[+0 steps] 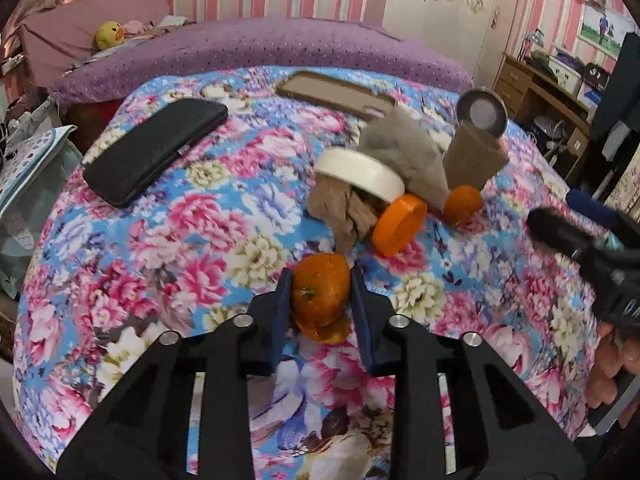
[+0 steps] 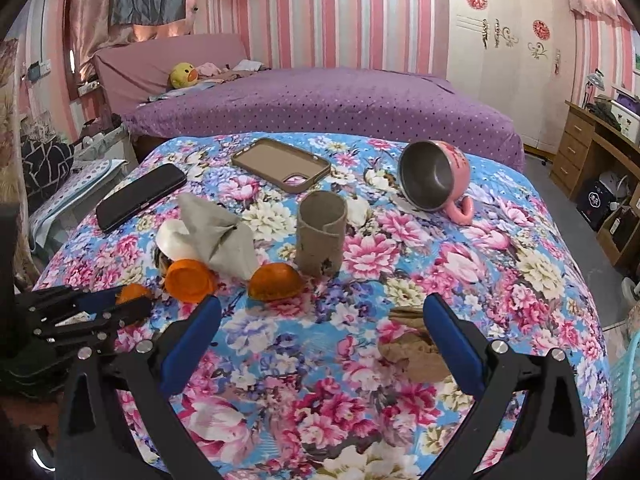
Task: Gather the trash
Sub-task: 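Lower the left tool onto the orange fruit and close it, then grasp the orange round lid with the right tool while the left holds the orange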
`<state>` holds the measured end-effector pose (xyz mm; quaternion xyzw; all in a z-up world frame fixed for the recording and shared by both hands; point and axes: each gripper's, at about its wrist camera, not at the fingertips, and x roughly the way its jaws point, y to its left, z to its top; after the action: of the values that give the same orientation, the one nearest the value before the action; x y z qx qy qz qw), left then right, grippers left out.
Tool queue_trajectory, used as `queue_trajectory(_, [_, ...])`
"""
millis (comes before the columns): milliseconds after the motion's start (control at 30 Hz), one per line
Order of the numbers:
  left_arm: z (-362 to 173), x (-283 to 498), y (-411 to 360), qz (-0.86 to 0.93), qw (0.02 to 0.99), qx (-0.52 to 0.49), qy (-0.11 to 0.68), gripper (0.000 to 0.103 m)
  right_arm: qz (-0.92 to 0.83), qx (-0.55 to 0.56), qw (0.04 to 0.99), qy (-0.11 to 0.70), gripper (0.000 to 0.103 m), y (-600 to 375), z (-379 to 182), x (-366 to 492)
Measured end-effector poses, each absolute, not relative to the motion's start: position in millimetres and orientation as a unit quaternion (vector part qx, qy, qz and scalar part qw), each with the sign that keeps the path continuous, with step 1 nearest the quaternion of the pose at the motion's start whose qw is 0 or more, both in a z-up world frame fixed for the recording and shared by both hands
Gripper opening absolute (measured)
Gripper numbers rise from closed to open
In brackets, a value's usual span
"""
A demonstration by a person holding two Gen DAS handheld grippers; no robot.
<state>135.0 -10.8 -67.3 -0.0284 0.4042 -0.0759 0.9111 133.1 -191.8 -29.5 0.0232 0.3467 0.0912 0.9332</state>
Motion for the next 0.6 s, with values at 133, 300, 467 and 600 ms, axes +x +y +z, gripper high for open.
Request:
queue_trajectory(133, [-48.7, 129.6, 10.9, -0.034, 0.929, -0.050, 0.364, 0.025, 0.119, 0.047, 0.928, 0.350, 0.098, -181.0, -31.3, 132.3])
queue_trajectory(300, [-44.3, 132.4, 33.6, -0.003, 0.932, -0.059, 0.357, 0.025, 0.170, 0.042, 0.919, 0.353, 0.097, -148.3, -33.1, 135.5])
queue_trajectory(467, [-47.8, 134.3, 45.6, 0.003, 0.930, -0.066, 0.362, 0.025, 0.198, 0.004, 0.908, 0.368, 0.075, -119.5, -42.5, 147.1])
queue_trajectory(600, [-48.2, 131.3, 53.3, 0.003, 0.930, -0.069, 0.361, 0.025, 0.202, 0.009, 0.902, 0.380, 0.067, -111.2, -51.5, 158.9])
